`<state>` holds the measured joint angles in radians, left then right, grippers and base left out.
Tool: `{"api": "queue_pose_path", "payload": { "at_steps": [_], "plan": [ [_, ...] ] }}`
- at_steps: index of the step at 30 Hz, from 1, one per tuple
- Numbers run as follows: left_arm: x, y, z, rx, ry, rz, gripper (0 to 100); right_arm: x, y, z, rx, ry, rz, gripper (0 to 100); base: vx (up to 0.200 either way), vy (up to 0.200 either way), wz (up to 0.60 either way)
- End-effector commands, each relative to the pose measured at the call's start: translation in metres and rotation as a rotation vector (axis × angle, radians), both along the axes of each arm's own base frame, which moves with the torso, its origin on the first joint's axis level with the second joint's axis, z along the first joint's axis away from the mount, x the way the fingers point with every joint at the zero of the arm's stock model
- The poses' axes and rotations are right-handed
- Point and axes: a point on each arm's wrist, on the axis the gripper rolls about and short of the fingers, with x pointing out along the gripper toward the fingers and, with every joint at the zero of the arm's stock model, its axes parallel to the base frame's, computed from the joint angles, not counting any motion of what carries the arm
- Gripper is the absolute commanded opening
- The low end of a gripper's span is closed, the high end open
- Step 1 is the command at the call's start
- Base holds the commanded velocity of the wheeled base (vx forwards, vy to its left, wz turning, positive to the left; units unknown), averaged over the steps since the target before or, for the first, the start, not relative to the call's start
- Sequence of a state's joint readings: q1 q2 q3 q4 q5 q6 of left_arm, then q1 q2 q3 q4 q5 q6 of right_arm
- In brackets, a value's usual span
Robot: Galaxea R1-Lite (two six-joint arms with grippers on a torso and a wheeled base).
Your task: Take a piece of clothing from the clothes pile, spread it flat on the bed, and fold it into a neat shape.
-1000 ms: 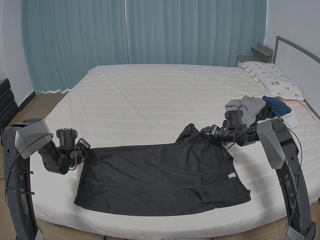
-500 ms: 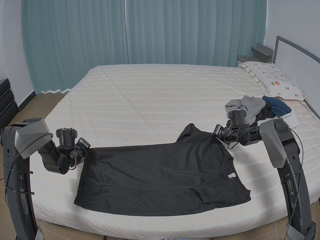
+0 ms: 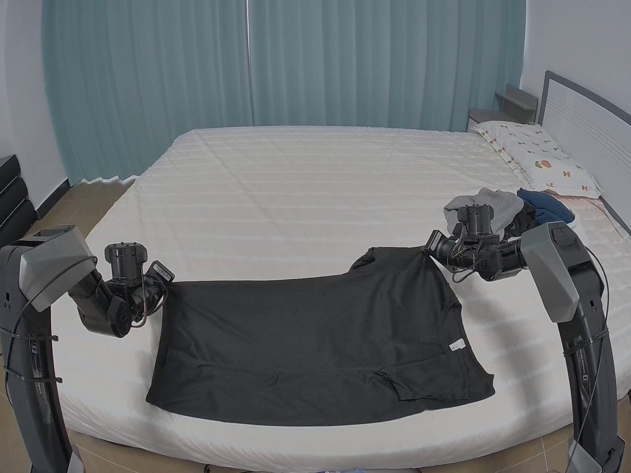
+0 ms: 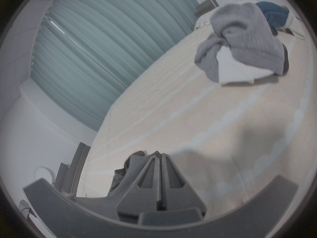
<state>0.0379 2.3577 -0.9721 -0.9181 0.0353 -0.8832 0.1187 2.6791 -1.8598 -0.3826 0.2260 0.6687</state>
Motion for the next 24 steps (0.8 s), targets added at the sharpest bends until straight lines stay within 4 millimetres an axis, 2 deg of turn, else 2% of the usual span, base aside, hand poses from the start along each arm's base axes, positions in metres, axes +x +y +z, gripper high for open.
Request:
{"api": "queue_pose_path", "payload": {
  "at_steps": [1, 5, 10, 13, 16, 24],
  "plan": [
    [-0.001, 0.001, 0.009, 0.002, -0.016, 0.006, 0, -0.008, -0.009, 0.012, 0.03, -0.023, -0.027, 0, 0.0, 0.0, 0.0],
    [-0.003, 0.007, 0.013, 0.005, -0.027, 0.019, 0, -0.019, -0.011, 0.018, 0.075, -0.048, -0.046, 0, 0.0, 0.0, 0.0],
    [-0.004, 0.009, 0.019, 0.004, -0.039, 0.024, 0, -0.022, -0.017, 0.017, 0.077, -0.087, -0.056, 0, 0.0, 0.0, 0.0],
    [-0.006, 0.009, 0.018, 0.008, -0.033, 0.022, 0, -0.026, -0.018, 0.01, 0.07, -0.066, -0.055, 0, 0.0, 0.0, 0.0],
    [-0.008, 0.013, 0.025, 0.009, -0.05, 0.033, 0, -0.025, -0.02, 0.014, 0.072, -0.1, -0.056, 0, 0.0, 0.0, 0.0],
    [-0.011, 0.013, 0.026, 0.008, -0.043, 0.032, 0, -0.023, -0.019, 0.018, 0.071, -0.126, -0.055, 0, 0.0, 0.0, 0.0]
  ]
}}
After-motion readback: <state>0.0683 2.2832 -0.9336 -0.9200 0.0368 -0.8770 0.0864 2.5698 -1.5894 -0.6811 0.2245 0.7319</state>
